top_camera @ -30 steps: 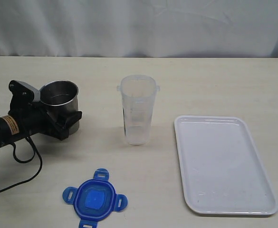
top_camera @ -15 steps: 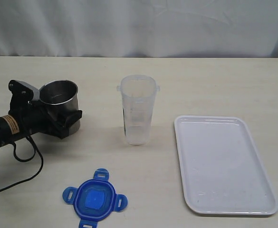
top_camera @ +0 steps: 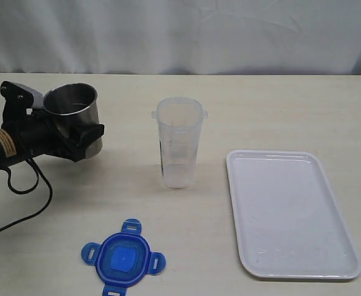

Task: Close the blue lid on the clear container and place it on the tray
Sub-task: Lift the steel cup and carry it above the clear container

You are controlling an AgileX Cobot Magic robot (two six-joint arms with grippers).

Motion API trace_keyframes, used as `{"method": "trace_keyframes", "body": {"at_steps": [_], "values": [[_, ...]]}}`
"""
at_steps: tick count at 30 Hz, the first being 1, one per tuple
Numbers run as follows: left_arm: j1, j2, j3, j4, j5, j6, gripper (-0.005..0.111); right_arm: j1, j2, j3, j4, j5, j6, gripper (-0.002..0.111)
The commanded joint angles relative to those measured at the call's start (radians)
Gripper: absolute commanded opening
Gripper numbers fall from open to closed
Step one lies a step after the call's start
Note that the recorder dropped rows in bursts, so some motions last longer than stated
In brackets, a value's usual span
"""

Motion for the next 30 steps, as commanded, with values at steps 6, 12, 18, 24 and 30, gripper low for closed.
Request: {"method": "trace_keyframes", "body": {"at_steps": [6, 12, 18, 24, 30], "values": [[-0.003, -0.104, -0.003, 0.051, -0.042, -0.05, 0.0, -0.006, -0.004, 0.0, 0.002, -0.011, -0.001, 0.004], [-0.003, -0.17, -0.003, 0.059, 0.019, -0.061, 0.0, -0.006, -0.004, 0.0, 0.002, -0.011, -0.001, 0.004], [-0.003, -0.229, -0.003, 0.103, 0.019, -0.127, 0.0, -0.006, -0.004, 0.0, 0.002, -0.011, -0.001, 0.004], [-0.003, -0.253, -0.025, 0.171, 0.015, -0.212, 0.0, -0.006, -0.004, 0.0, 0.002, -0.011, -0.001, 0.004], [-0.024, -0.253, -0.065, 0.197, 0.03, -0.242, 0.0, -0.006, -0.004, 0.0, 0.002, -0.011, -0.001, 0.004]]}}
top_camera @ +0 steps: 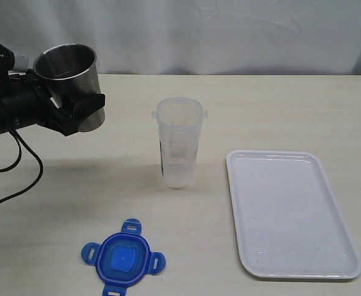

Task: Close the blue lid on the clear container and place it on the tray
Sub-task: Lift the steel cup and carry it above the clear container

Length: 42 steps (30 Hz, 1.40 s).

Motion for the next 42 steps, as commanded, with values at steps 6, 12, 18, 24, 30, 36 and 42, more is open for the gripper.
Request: {"method": "trace_keyframes", "body": {"at_steps": [6, 12, 18, 24, 30, 36, 42], "values": [[-0.125, -0.016, -0.094, -0.004, 0.068, -0.024, 0.0, -0.006, -0.004, 0.0, 0.002, -0.011, -0.001, 0.004], [-0.157, -0.016, -0.129, -0.007, 0.101, -0.017, 0.0, -0.006, -0.004, 0.0, 0.002, -0.011, -0.001, 0.004], [-0.157, -0.016, -0.129, 0.0, 0.101, -0.014, 0.0, -0.006, -0.004, 0.0, 0.002, -0.011, -0.001, 0.004], [-0.157, -0.016, -0.129, 0.057, 0.105, 0.036, 0.0, -0.006, -0.004, 0.0, 0.002, -0.011, -0.001, 0.004], [-0.164, -0.016, -0.129, 0.05, 0.105, 0.067, 0.0, -0.006, -0.004, 0.0, 0.002, -0.011, -0.001, 0.004], [-0.181, -0.003, -0.129, -0.02, 0.092, 0.069, 0.0, -0.006, -0.004, 0.0, 0.002, -0.011, -0.001, 0.004], [-0.198, -0.003, -0.129, -0.131, 0.087, 0.045, 0.0, -0.006, -0.004, 0.0, 0.002, -0.011, -0.001, 0.004]]}}
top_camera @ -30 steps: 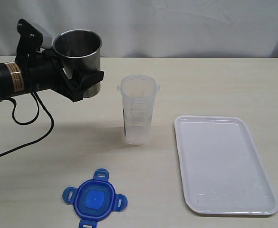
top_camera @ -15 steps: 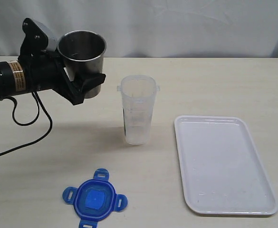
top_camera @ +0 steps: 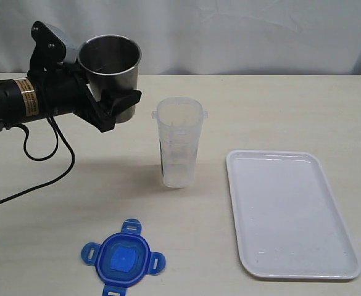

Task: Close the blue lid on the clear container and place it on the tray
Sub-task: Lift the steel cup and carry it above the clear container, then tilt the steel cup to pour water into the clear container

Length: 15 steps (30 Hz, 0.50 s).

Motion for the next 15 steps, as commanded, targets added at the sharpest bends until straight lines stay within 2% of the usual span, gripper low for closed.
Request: {"method": "trace_keyframes", "body": {"at_steps": [1, 10, 15], "values": [[-0.024, -0.007, -0.013, -0.116, -0.051, -0.017, 0.0, -0.006, -0.004, 0.0, 0.002, -0.011, -0.001, 0.004], [-0.087, 0.011, -0.034, -0.196, -0.031, 0.012, 0.0, -0.006, -0.004, 0.0, 0.002, -0.011, -0.001, 0.004], [-0.09, 0.044, -0.044, -0.194, -0.019, 0.025, 0.0, -0.006, -0.004, 0.0, 0.002, -0.011, -0.001, 0.004]]}}
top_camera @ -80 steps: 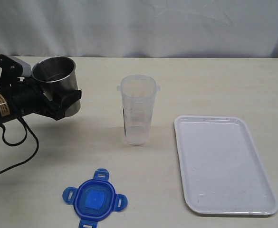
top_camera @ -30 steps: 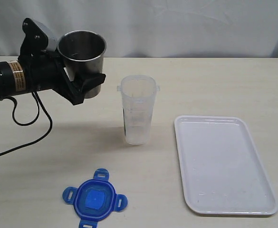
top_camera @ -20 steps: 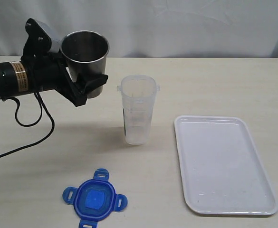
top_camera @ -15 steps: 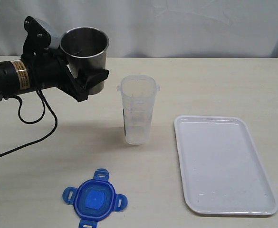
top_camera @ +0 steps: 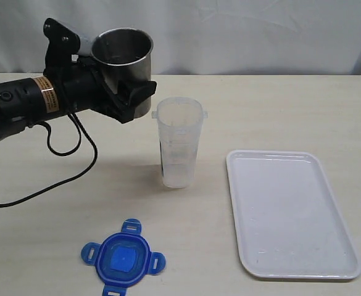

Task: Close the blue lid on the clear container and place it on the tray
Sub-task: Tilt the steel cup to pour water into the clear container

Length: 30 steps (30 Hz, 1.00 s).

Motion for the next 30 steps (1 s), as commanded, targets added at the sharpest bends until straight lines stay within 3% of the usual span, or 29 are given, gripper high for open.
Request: {"method": "trace_keyframes", "body": {"at_steps": [1, 23, 30], "values": [[-0.007, 0.017, -0.019, -0.033, -0.028, 0.039, 0.0, -0.006, -0.004, 0.0, 0.002, -0.011, -0.001, 0.004], [-0.007, 0.017, -0.021, -0.032, 0.004, 0.413, 0.0, -0.006, -0.004, 0.0, 0.002, -0.011, -0.001, 0.004], [-0.012, 0.017, -0.044, -0.057, 0.015, 0.409, 0.0, -0.006, -0.004, 0.0, 0.002, -0.011, -0.001, 0.004]]}}
